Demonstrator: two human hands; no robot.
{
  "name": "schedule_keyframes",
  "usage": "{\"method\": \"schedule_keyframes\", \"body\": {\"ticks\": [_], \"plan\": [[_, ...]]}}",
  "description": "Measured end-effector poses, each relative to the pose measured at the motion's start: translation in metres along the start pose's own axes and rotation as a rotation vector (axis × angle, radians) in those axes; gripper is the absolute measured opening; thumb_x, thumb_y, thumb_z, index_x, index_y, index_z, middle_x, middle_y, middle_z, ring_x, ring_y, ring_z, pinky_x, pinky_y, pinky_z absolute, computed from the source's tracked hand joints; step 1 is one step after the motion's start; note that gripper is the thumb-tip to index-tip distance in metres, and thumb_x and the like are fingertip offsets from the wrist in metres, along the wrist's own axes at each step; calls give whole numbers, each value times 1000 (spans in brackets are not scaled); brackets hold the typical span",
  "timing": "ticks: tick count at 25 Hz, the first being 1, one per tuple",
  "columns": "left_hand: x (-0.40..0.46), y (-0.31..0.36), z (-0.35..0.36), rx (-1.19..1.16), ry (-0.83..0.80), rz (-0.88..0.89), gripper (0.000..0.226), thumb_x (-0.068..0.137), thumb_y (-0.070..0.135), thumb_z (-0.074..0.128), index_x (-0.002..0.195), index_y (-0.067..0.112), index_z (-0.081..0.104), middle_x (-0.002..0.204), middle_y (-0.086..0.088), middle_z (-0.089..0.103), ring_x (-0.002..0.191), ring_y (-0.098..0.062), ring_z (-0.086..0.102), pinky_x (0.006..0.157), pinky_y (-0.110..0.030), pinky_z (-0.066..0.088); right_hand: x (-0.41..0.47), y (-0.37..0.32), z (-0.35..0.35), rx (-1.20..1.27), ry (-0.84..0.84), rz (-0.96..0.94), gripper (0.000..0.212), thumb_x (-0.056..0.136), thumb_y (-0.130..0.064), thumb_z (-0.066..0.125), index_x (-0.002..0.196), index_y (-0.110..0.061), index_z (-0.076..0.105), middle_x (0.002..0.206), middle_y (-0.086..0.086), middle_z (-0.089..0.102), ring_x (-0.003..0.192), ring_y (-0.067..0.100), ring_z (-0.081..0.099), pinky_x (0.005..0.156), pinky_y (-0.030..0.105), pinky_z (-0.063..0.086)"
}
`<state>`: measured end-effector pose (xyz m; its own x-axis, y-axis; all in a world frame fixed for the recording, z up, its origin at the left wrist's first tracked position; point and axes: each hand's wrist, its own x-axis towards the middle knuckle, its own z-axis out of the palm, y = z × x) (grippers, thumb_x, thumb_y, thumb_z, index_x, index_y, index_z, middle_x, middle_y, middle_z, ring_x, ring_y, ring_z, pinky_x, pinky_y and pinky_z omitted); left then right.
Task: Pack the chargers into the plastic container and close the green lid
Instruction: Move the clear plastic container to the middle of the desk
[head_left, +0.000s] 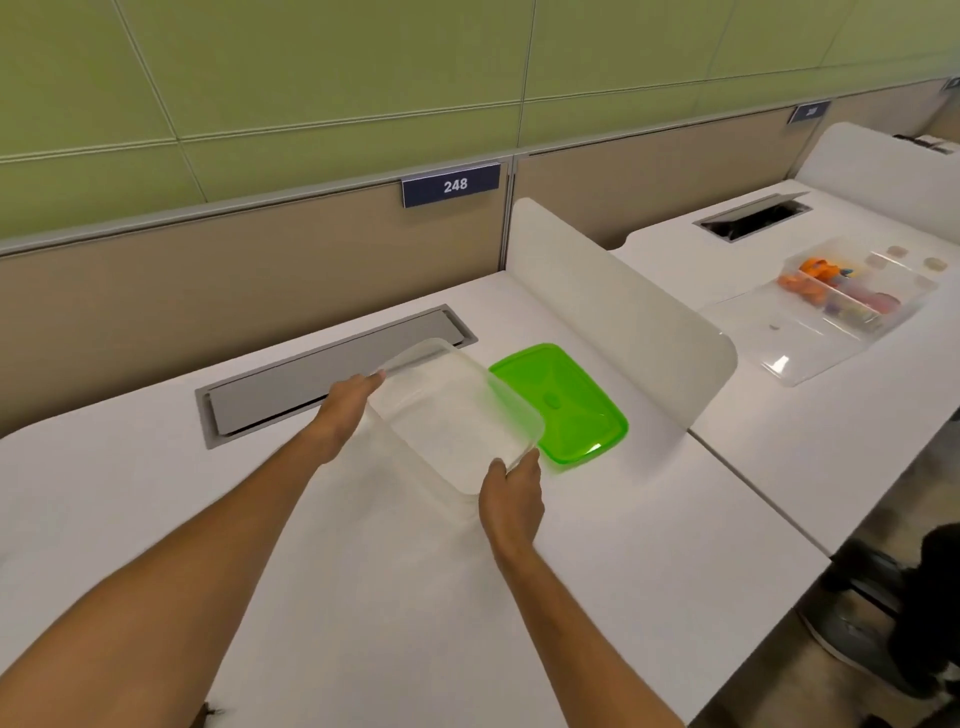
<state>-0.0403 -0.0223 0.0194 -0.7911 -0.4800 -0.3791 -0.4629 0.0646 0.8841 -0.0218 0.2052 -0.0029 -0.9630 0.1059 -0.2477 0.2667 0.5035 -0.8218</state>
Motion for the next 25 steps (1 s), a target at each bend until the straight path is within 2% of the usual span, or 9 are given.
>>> {"method": "schedule_keyframes", "body": {"ticks": [2,4,9,12,15,17,20,25], "plan": [[-12,-2,-19,-67,58,-3,46,87,55,49,116,19,53,126,-6,52,112,-25,49,94,-38,37,3,-8,4,-31,-46,-56,60,97,-24,39,150,-7,17,155,7,30,136,28,37,107,36,30],[-26,-9,-40,-101,122,-14,49,89,54,46,119,16,55,117,-4,55,104,-24,51,93,-40,40,6,-16,8,-67,-111,-115,59,96,-25,40,150,-9,20,151,8,37,133,29,41,106,37,32],[-66,-37,-94,-206,279,-72,47,95,49,37,128,17,48,130,-7,53,117,-27,51,104,-39,40,5,-34,30,-188,-304,-327,53,98,-31,41,145,-10,29,137,12,55,122,33,52,99,38,41],[-95,-58,-119,-223,356,-128,51,96,50,33,128,14,50,130,-8,55,117,-28,52,106,-40,39,4,-48,48,-262,-403,-427,55,99,-31,40,147,-9,27,133,15,57,120,34,53,98,39,42],[-122,-80,-133,-288,407,-171,54,97,50,32,121,8,55,125,-9,59,112,-27,56,103,-37,42,4,-63,66,-342,-475,-506,51,99,-31,38,145,-10,31,129,15,59,116,35,55,93,39,43],[-137,-94,-137,-339,421,-195,52,97,51,32,115,8,56,123,-9,60,110,-26,57,100,-35,43,4,-72,77,-373,-533,-559,47,100,-29,37,142,-10,35,129,14,58,114,35,55,92,38,43],[-154,-117,-140,-412,425,-224,54,96,52,35,118,7,55,124,-9,60,110,-25,58,100,-35,43,6,-80,88,-380,-642,-626,39,99,-24,38,136,-12,42,128,12,59,113,35,55,90,38,44],[-163,-141,-137,-471,411,-257,57,94,55,37,122,8,54,126,-8,59,110,-22,59,96,-32,44,11,-86,101,-426,-738,-661,40,100,-24,37,139,-14,41,132,12,57,116,36,53,98,49,45]]}}
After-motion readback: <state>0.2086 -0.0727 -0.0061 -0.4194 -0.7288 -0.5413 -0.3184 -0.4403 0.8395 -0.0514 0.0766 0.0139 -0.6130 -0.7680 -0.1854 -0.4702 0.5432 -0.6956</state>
